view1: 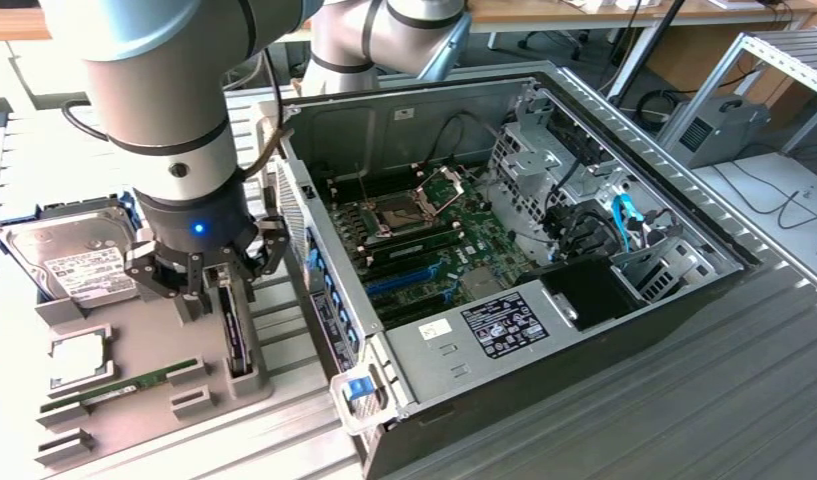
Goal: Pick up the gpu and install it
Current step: 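Pick up the gpu and move the gpu toward the slot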
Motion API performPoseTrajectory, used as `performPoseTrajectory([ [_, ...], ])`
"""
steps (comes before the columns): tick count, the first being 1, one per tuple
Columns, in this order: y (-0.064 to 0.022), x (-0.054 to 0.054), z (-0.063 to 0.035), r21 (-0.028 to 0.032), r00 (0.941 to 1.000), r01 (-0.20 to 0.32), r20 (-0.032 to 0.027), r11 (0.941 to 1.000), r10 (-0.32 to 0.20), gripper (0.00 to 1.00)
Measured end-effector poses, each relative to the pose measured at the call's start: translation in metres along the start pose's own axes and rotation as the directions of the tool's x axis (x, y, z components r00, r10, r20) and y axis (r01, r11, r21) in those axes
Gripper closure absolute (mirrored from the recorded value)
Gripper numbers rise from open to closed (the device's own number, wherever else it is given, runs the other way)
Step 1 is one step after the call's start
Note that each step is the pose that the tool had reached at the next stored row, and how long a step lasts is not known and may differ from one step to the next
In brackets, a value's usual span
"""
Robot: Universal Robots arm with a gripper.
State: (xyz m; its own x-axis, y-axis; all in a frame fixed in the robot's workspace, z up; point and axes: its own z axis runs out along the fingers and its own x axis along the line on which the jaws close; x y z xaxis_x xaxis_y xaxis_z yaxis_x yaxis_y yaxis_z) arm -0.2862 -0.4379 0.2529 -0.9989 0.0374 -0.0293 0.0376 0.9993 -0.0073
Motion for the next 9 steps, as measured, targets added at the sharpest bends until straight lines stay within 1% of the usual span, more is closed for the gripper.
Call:
performPoseTrajectory([
  [3, 0.0009, 0.0039, 0.001, 0.0002, 1.0, 0.0, -0.0001, 1.0, 0.0, 0.52],
  [9, 0.0013, 0.0049, 0.0077, 0.0, 1.0, 0.0, -0.0001, 1.0, 0.0, 0.52],
])
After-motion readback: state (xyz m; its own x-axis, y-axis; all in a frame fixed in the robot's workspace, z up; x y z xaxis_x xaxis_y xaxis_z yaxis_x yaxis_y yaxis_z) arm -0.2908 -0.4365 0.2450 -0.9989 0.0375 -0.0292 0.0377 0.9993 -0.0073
